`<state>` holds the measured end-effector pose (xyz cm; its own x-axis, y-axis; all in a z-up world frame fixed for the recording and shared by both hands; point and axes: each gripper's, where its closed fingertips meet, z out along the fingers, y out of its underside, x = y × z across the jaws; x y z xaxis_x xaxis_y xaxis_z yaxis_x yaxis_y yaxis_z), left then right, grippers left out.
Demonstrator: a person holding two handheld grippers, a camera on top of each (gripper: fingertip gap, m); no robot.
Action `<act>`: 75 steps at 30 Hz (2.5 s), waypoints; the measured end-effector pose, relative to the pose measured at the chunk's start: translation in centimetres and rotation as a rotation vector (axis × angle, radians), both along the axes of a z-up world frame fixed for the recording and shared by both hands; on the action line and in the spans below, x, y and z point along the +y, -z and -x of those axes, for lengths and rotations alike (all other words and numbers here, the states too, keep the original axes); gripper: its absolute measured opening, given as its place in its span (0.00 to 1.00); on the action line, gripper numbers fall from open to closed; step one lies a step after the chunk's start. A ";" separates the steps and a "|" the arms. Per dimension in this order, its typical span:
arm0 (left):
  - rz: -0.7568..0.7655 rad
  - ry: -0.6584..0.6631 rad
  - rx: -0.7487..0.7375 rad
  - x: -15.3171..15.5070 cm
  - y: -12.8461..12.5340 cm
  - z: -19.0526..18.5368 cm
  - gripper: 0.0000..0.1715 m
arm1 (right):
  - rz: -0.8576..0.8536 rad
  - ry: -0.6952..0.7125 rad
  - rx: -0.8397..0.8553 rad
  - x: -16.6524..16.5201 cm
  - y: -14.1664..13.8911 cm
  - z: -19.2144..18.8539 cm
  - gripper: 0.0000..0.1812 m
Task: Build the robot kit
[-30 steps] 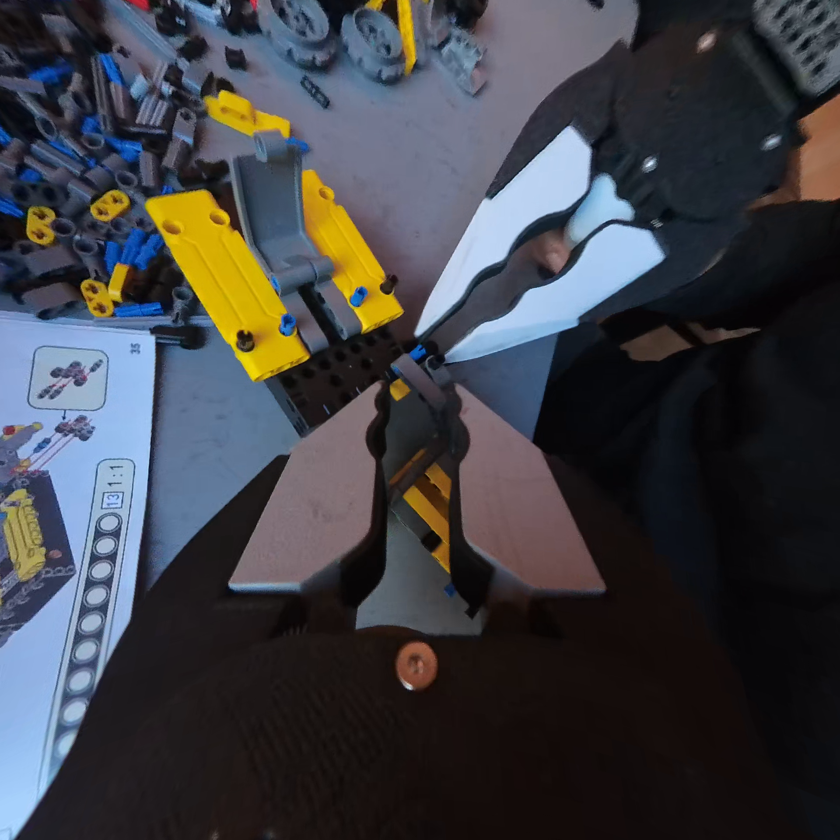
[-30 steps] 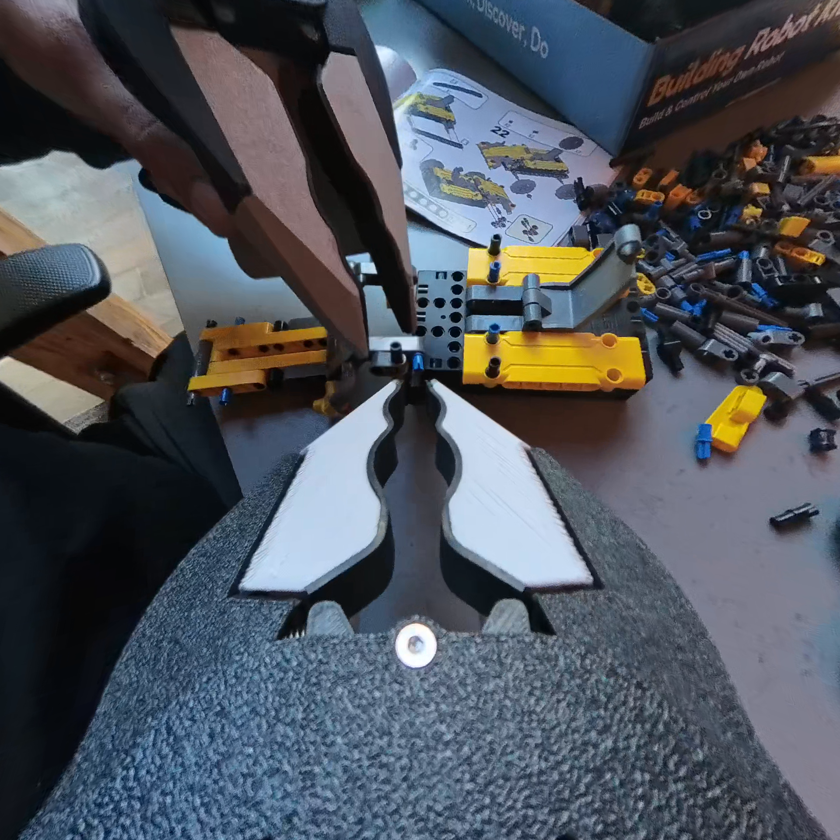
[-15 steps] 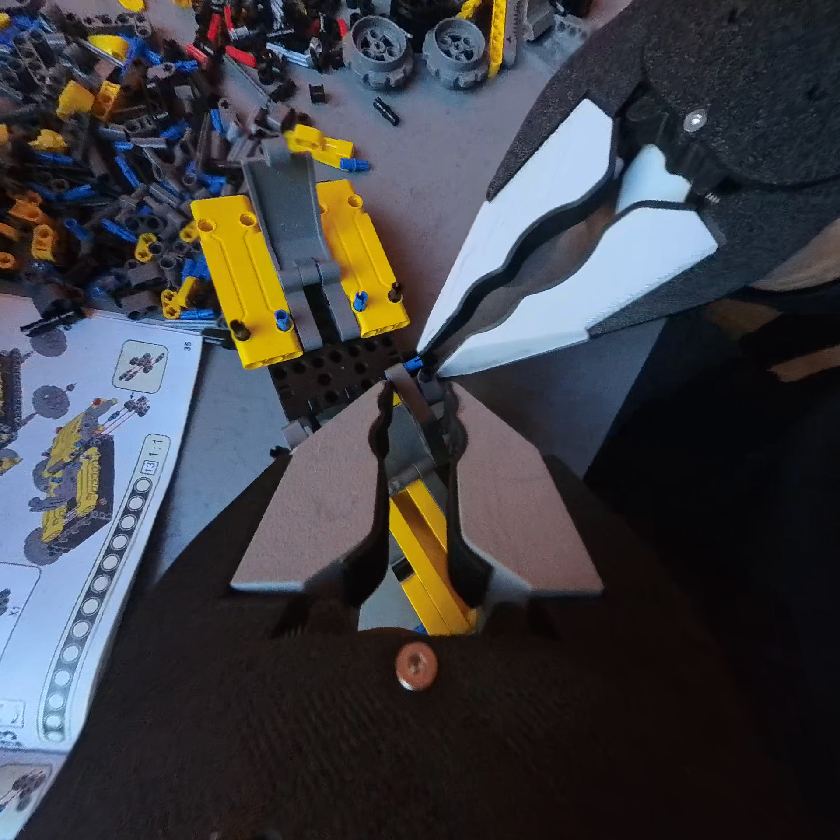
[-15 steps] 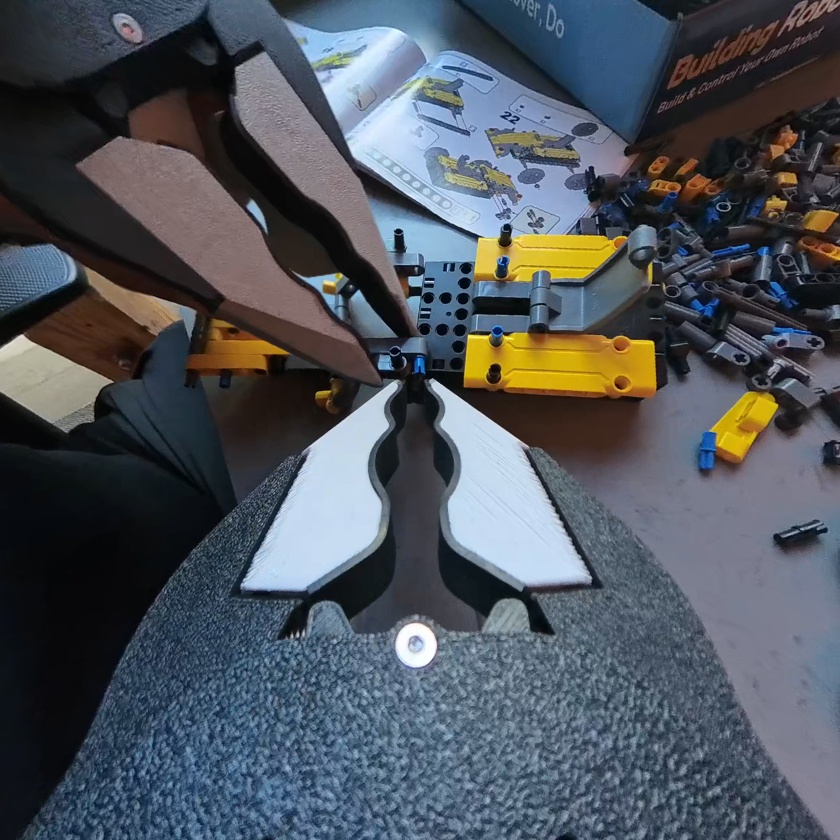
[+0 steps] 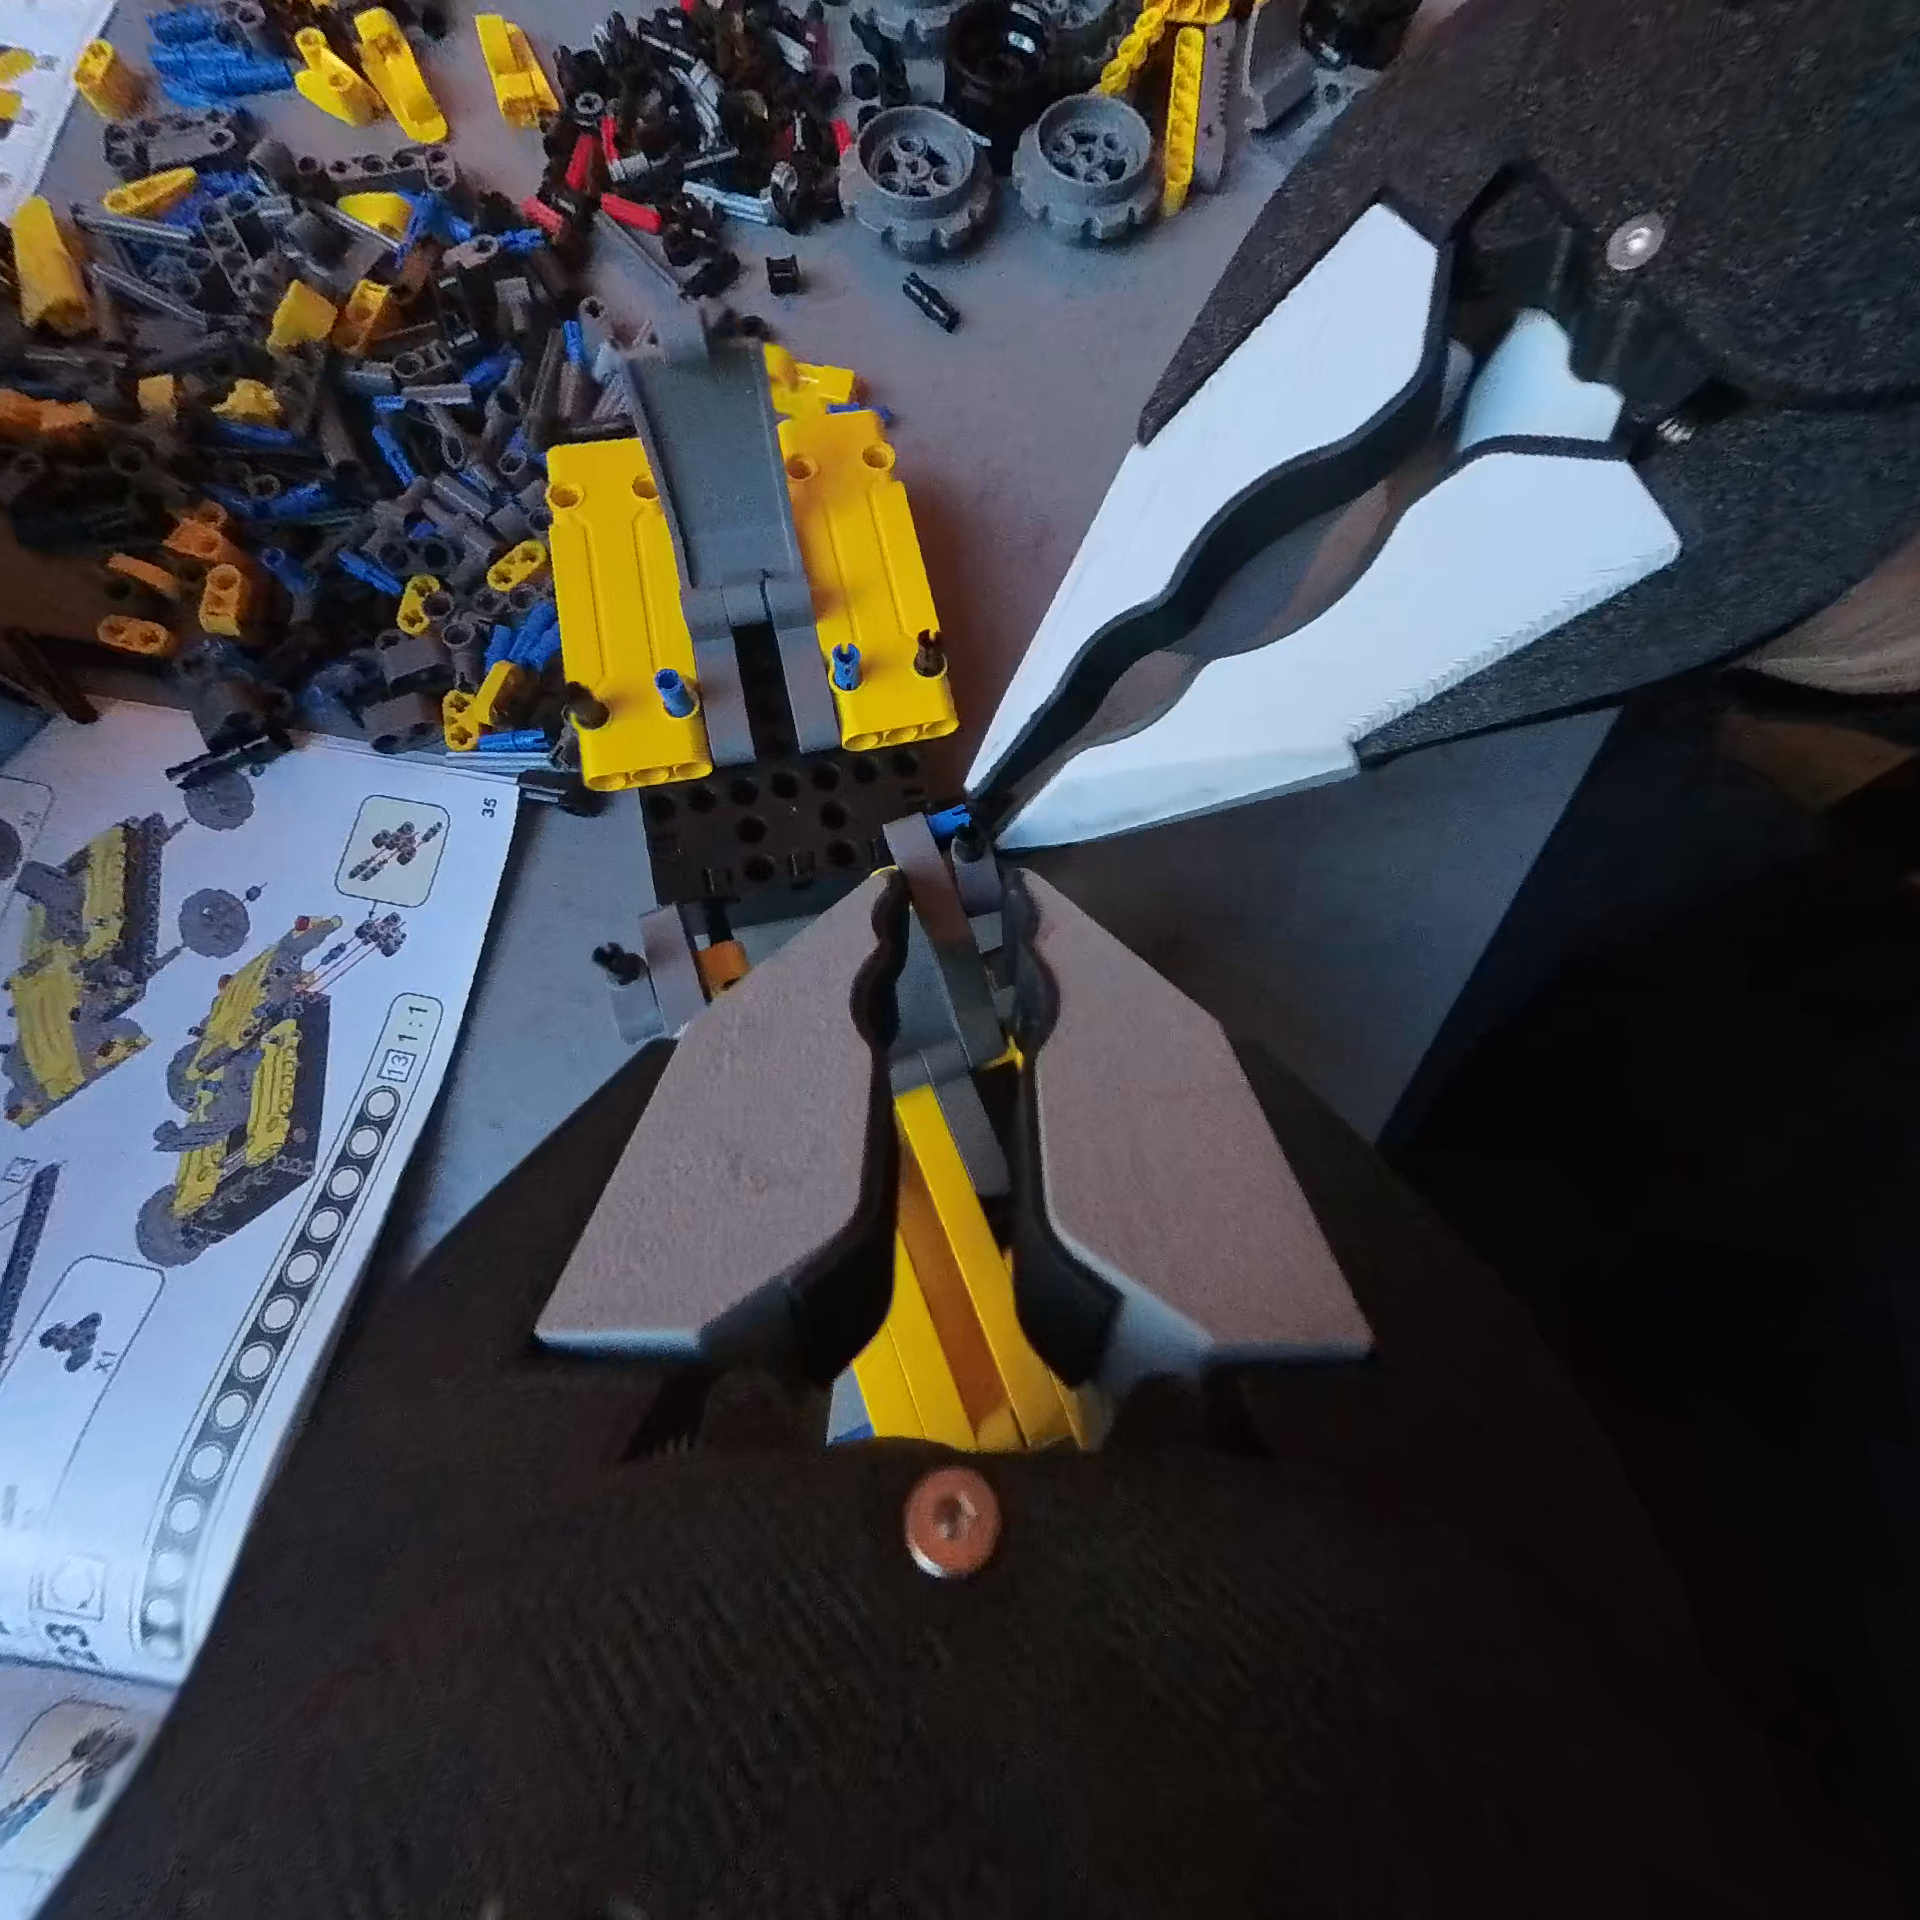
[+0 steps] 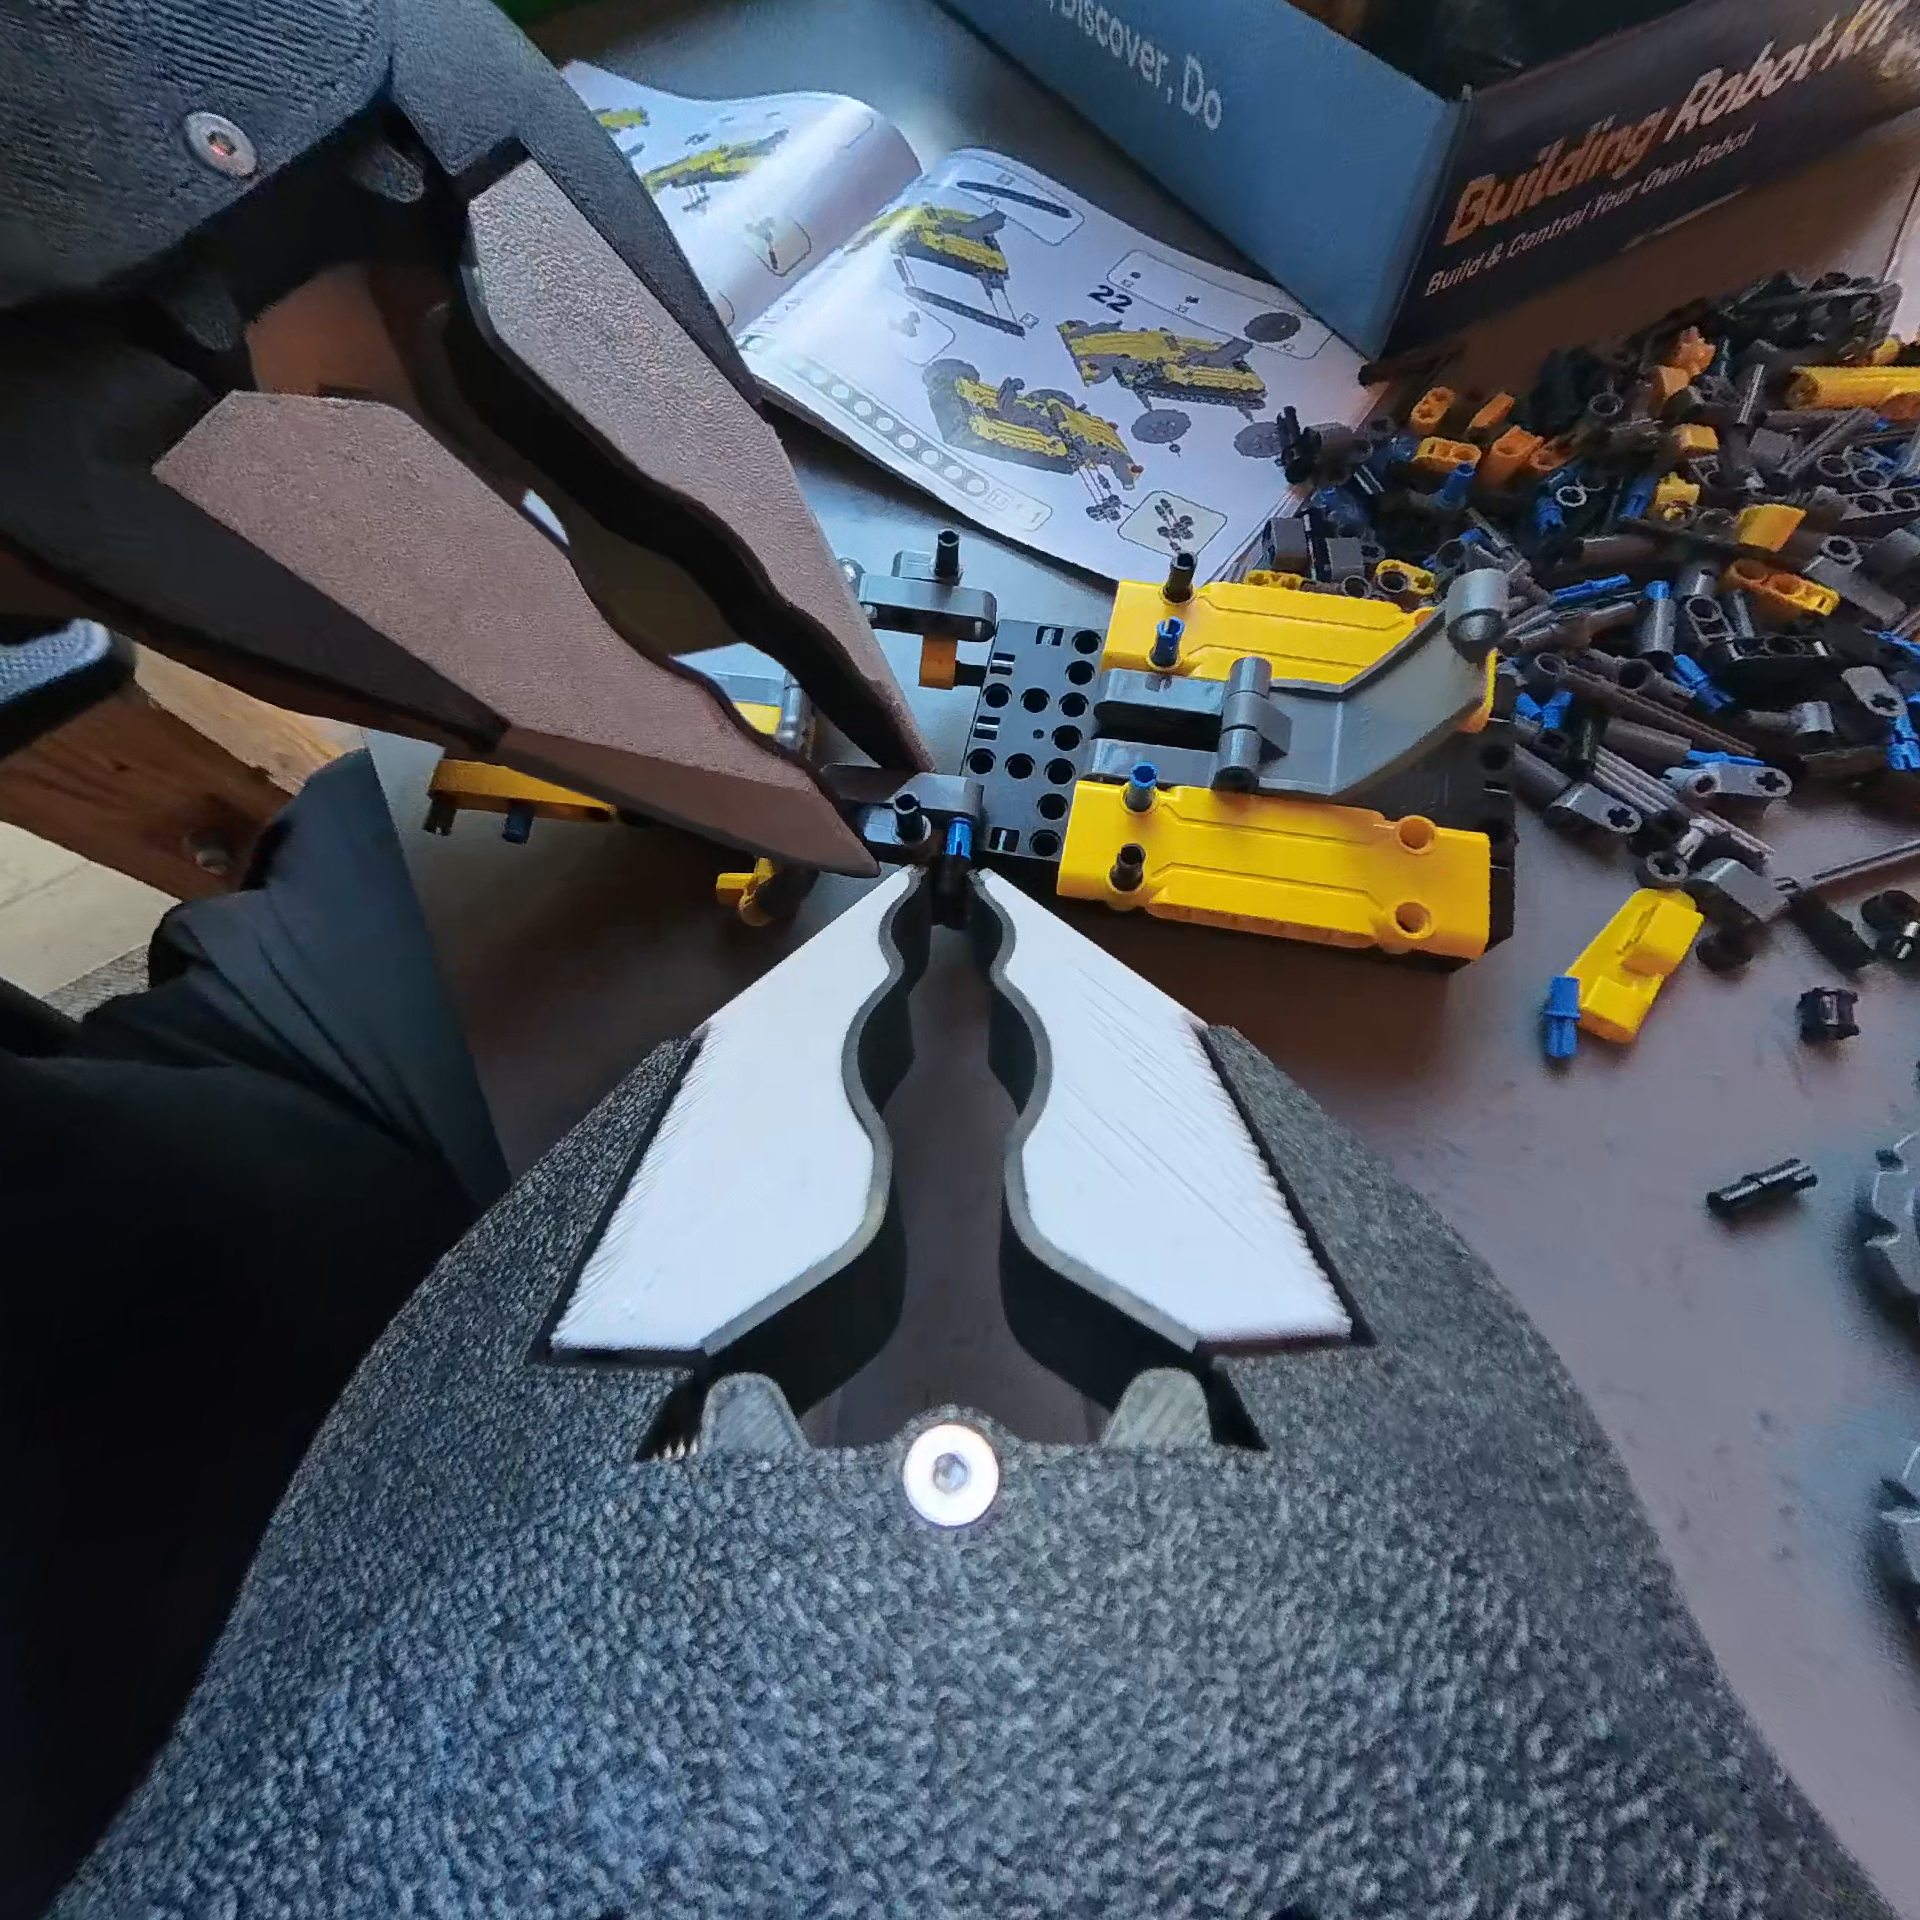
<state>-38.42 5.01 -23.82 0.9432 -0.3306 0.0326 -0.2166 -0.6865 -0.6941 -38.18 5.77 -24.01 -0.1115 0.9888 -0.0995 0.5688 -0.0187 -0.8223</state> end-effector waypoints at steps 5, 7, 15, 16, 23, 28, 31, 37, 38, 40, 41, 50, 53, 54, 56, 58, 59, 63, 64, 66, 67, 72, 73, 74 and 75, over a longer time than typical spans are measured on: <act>0.011 0.041 0.035 -0.1 0.0 -0.1 0.09 | 0.040 -0.020 -0.005 -0.1 0.0 0.0 0.03; 0.010 0.059 0.006 -0.1 0.0 -0.1 0.09 | 0.037 -0.029 -0.005 -0.1 0.0 0.0 0.03; 0.008 0.163 0.020 -0.1 0.0 -0.2 0.09 | 0.047 -0.080 -0.010 -0.2 0.0 0.1 0.03; 0.010 0.180 0.032 -0.2 0.0 -0.2 0.09 | 0.040 -0.088 -0.010 -0.2 0.0 0.1 0.03; 0.032 0.265 0.121 0.0 0.1 0.0 0.09 | 0.036 -0.173 -0.018 -0.1 0.0 0.1 0.04; 0.011 0.325 0.134 0.0 0.1 -0.3 0.09 | -0.172 -0.330 0.028 0.2 -0.9 -1.0 0.12; 0.010 0.349 0.139 0.2 0.1 -0.2 0.09 | -0.385 -0.421 0.094 0.5 -2.3 -0.7 0.16; -0.015 0.426 0.149 0.2 0.1 -0.5 0.09 | -0.571 -0.638 0.037 0.3 -0.8 0.0 0.15; -0.024 0.440 0.158 0.2 0.1 -0.5 0.09 | -0.571 -0.664 0.032 0.1 -0.7 0.0 0.13; -0.034 0.459 0.173 0.2 0.1 -0.5 0.09 | -0.568 -0.712 0.015 -0.1 -0.5 -0.2 0.11; -0.036 0.466 0.173 0.2 0.1 -0.5 0.09 | -0.560 -0.728 0.007 -0.2 -0.4 -0.2 0.10; -0.055 0.562 0.190 0.0 0.2 -0.7 0.09 | -0.481 -0.855 -0.141 -0.4 0.4 -0.1 0.13; -0.071 0.590 0.207 -0.1 0.2 -0.6 0.09 | -0.500 -0.880 -0.122 -0.6 0.4 -0.1 0.12; -0.074 0.603 0.212 -0.2 0.2 -0.7 0.09 | -0.498 -0.884 -0.118 -0.6 0.4 -0.1 0.12; -0.069 0.631 0.218 -0.2 0.2 -0.6 0.09 | -0.486 -0.896 -0.121 -0.7 0.4 0.0 0.12; -0.074 0.689 0.241 -0.4 0.2 -0.8 0.09 | -0.434 -0.911 -0.139 -0.8 0.3 -0.2 0.07; -0.084 0.712 0.271 -0.4 0.2 -0.8 0.09 | -0.400 -0.912 -0.150 -0.8 0.3 -0.2 0.07; -0.071 0.682 0.259 -0.1 0.3 -0.4 0.09 | -0.442 -0.894 -0.159 -0.5 0.3 0.2 0.07; -0.071 0.672 0.243 -0.1 0.2 -0.4 0.09 | -0.432 -0.889 -0.163 -0.5 0.3 0.2 0.07; -0.065 0.640 0.212 -0.1 0.2 -0.4 0.09 | -0.383 -0.864 -0.160 -0.5 0.3 0.3 0.08; -0.068 0.625 0.194 0.0 0.2 -0.4 0.09 | -0.392 -0.850 -0.136 -0.4 0.2 0.4 0.08; -0.072 0.543 0.120 0.3 0.2 -0.3 0.09 | -0.439 -0.673 0.031 0.5 -3.1 0.5 0.17; -0.072 0.520 0.108 0.4 0.2 -0.3 0.09 | -0.431 -0.624 0.072 0.9 -4.0 0.2 0.19; -0.061 0.480 0.097 0.5 0.2 -0.1 0.10 | -0.417 -0.578 0.103 1.3 -4.7 -0.4 0.20; -0.021 0.432 0.097 0.5 0.7 0.3 0.14 | -0.401 -0.527 0.129 1.9 -5.3 -1.0 0.20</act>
<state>-38.68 5.47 -24.48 0.7164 -0.6951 -0.0605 -0.5458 -0.5042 -0.6692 -37.20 7.70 -18.71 -0.5753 0.7567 0.3105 0.3154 0.5554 -0.7694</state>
